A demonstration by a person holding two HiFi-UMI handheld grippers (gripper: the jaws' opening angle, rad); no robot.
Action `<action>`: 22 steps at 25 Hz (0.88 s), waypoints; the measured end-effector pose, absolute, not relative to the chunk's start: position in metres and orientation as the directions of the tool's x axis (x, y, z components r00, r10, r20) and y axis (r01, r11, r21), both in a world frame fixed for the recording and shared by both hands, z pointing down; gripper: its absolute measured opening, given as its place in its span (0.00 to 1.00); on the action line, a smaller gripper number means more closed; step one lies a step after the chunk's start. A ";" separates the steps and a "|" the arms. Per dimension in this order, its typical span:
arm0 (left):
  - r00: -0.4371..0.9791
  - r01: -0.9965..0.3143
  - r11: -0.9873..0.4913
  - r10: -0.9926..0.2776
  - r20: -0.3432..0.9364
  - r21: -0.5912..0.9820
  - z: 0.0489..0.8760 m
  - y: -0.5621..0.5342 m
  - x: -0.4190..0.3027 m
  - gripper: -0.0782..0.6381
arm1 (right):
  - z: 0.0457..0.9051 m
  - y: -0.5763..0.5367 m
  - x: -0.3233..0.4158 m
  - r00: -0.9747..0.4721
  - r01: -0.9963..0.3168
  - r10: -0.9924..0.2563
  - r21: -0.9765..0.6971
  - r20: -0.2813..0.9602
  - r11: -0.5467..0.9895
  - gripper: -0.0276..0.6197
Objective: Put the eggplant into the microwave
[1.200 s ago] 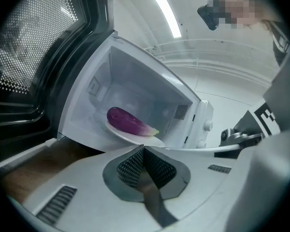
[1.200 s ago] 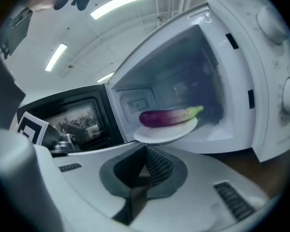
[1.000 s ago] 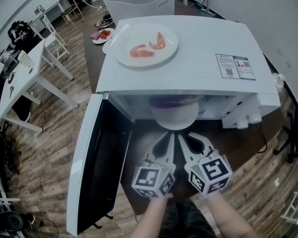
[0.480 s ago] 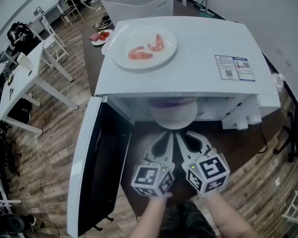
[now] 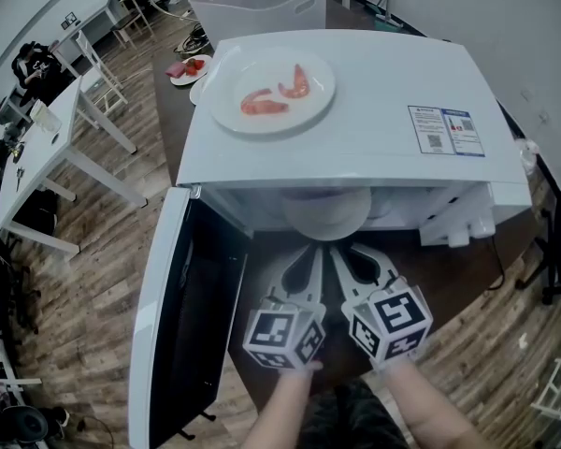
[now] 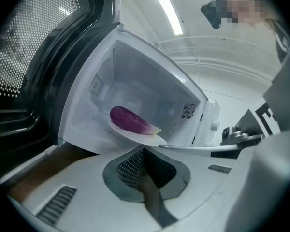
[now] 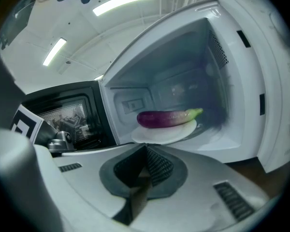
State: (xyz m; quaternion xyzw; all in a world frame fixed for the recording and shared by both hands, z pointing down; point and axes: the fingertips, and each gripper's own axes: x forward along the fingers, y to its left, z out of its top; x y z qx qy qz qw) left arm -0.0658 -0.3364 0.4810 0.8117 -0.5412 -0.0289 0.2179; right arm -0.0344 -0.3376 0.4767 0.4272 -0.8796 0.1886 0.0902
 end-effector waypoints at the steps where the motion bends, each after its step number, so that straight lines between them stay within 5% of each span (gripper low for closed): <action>1: 0.410 -0.867 -0.317 -0.892 0.189 0.385 0.481 -0.337 -0.067 0.13 | 0.476 -0.339 -0.035 -0.618 -0.786 -0.718 -0.254 0.320 0.564 0.05; 22: 0.389 -0.867 -0.292 -0.903 0.184 0.403 0.480 -0.362 -0.077 0.13 | 0.484 -0.363 -0.031 -0.594 -0.803 -0.732 -0.296 0.333 0.517 0.05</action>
